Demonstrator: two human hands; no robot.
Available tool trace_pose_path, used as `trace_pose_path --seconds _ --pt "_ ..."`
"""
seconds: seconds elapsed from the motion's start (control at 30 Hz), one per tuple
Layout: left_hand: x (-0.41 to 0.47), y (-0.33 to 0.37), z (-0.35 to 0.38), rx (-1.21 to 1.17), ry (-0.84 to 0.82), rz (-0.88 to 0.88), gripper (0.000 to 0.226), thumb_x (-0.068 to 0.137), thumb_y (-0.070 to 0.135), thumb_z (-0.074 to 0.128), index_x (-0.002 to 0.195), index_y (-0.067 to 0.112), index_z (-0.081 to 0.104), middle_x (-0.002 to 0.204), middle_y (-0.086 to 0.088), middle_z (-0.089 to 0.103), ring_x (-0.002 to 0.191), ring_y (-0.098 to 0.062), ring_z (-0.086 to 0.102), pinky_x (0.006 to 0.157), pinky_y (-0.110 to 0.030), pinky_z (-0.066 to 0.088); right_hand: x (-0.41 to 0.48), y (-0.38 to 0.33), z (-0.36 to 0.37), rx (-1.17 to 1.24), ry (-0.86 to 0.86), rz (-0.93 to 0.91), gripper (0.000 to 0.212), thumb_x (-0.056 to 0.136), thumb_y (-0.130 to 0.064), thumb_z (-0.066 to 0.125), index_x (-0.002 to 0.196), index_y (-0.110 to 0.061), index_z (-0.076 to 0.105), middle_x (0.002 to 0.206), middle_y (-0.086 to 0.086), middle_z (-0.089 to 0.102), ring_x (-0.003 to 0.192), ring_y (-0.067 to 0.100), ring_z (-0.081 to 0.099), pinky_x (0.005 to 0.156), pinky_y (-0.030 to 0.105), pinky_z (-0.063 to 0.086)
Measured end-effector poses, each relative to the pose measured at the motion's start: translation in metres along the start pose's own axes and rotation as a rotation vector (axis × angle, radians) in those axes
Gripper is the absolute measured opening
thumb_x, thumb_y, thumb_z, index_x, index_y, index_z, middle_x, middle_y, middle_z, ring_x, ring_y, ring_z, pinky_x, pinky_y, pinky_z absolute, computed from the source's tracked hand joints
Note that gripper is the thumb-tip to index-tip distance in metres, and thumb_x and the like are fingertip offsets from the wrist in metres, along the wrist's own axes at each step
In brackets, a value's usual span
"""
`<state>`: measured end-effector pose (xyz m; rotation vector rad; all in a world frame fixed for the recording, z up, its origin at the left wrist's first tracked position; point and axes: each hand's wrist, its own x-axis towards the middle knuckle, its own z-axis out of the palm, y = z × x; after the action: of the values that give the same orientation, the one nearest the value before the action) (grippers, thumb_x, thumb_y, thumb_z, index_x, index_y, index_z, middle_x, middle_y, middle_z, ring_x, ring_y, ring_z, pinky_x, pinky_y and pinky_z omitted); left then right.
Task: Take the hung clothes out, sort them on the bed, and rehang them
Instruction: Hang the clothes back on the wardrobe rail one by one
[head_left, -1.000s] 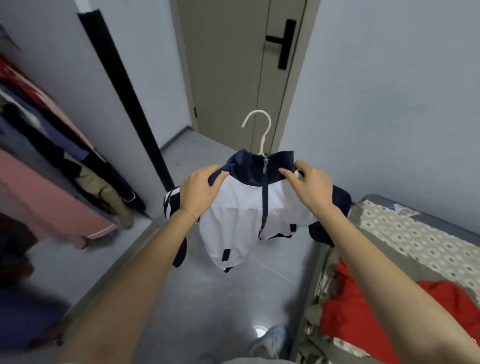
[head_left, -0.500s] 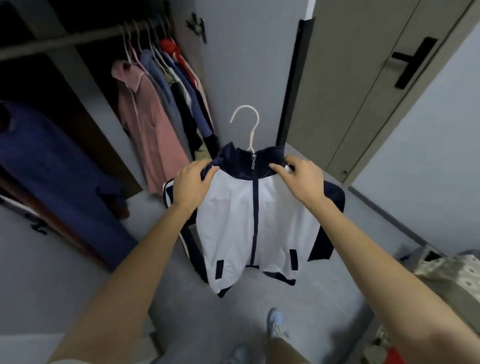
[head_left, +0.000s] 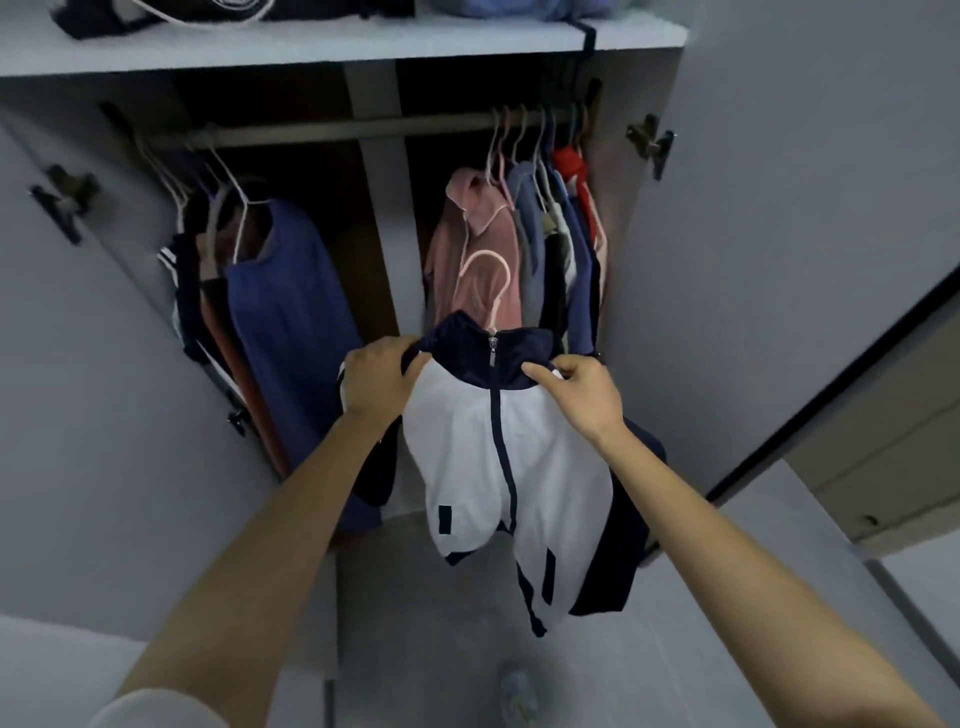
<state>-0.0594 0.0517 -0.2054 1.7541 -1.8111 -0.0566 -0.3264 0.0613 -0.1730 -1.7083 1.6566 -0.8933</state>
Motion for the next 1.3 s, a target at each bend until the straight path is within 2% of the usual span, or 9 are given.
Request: trace_pose_path --seconds 0.1,0.2,0.3,0.4,0.47,0.63,0.83,1.07,1.3 --pt "0.018 -0.025 -0.002 0.058 0.069 -0.062 0.058 0.094 0.053 0.037 0.125 0.012 0.064 0.118 -0.011 0.069 0.103 -0.031 0.065 0.09 -0.05 0.051 0.037 -0.022 0.016 0.059 -0.058 -0.05 0.062 0.084 -0.048 0.071 0.054 -0.021 0.024 0.043 -0.007 0.025 0.047 0.011 0.024 0.052 0.029 0.02" --pt "0.034 -0.047 -0.004 0.144 0.085 -0.121 0.057 0.096 0.052 0.04 0.141 0.019 0.05 0.141 -0.009 0.055 0.126 -0.031 0.052 0.103 -0.054 0.04 0.07 -0.043 0.031 0.104 -0.076 -0.082 0.062 0.085 -0.046 0.072 0.054 -0.022 0.023 0.042 -0.008 0.023 0.043 0.011 0.024 0.051 0.029 0.018" --pt "0.051 -0.06 -0.007 0.187 0.099 -0.154 0.057 0.096 0.05 0.043 0.147 0.023 0.042 0.149 -0.006 0.045 0.133 -0.03 0.045 0.11 -0.058 0.03 0.103 -0.06 0.045 0.155 -0.07 -0.07 0.061 0.086 -0.041 0.072 0.053 -0.022 0.025 0.039 -0.009 0.025 0.04 0.01 0.026 0.051 0.03 0.017" --pt "0.074 -0.072 -0.009 0.219 0.116 -0.149 0.056 0.098 0.045 0.051 0.147 0.02 0.042 0.152 -0.009 0.041 0.138 -0.031 0.04 0.114 -0.06 0.023 0.136 -0.072 0.061 0.169 -0.055 -0.052 0.054 0.085 -0.043 0.072 0.055 -0.019 0.034 0.041 -0.009 0.029 0.042 0.009 0.029 0.053 0.03 0.021" --pt "0.093 -0.081 -0.01 0.251 0.108 -0.12 0.057 0.098 0.044 0.052 0.148 0.02 0.041 0.155 -0.008 0.038 0.143 -0.031 0.034 0.115 -0.061 0.019 0.158 -0.08 0.072 0.162 -0.03 -0.033 0.055 0.085 -0.044 0.071 0.054 -0.02 0.032 0.042 -0.009 0.029 0.045 0.01 0.028 0.053 0.031 0.022" --pt "0.144 -0.105 -0.01 0.258 0.072 -0.067 0.057 0.1 0.045 0.05 0.149 0.018 0.042 0.155 -0.01 0.039 0.145 -0.033 0.031 0.116 -0.061 0.015 0.205 -0.102 0.093 0.174 0.02 0.036 0.057 0.088 -0.039 0.068 0.054 -0.021 0.025 0.046 -0.008 0.026 0.048 0.014 0.026 0.054 0.031 0.02" --pt "0.182 -0.132 -0.013 0.202 0.05 -0.087 0.056 0.1 0.043 0.051 0.148 0.016 0.043 0.155 -0.012 0.039 0.147 -0.032 0.028 0.118 -0.057 0.011 0.25 -0.125 0.113 0.139 0.082 0.164 0.051 0.093 -0.036 0.06 0.057 -0.019 0.03 0.052 -0.002 0.034 0.049 0.018 0.034 0.054 0.033 0.024" --pt "0.207 -0.154 -0.007 0.153 0.004 -0.091 0.061 0.099 0.052 0.038 0.148 0.016 0.043 0.153 -0.012 0.042 0.145 -0.031 0.03 0.119 -0.056 0.009 0.284 -0.143 0.132 0.081 0.163 0.179 0.041 0.098 -0.034 0.052 0.062 -0.02 0.038 0.06 -0.001 0.043 0.071 0.028 0.048 0.065 0.033 0.034" --pt "0.221 -0.164 0.001 0.12 -0.038 -0.09 0.055 0.102 0.041 0.047 0.151 0.018 0.038 0.154 -0.009 0.041 0.146 -0.029 0.03 0.12 -0.055 0.007 0.306 -0.144 0.142 0.158 0.191 0.151 0.046 0.099 -0.021 0.055 0.058 -0.015 0.032 0.055 0.001 0.034 0.052 0.013 0.033 0.055 0.032 0.017"
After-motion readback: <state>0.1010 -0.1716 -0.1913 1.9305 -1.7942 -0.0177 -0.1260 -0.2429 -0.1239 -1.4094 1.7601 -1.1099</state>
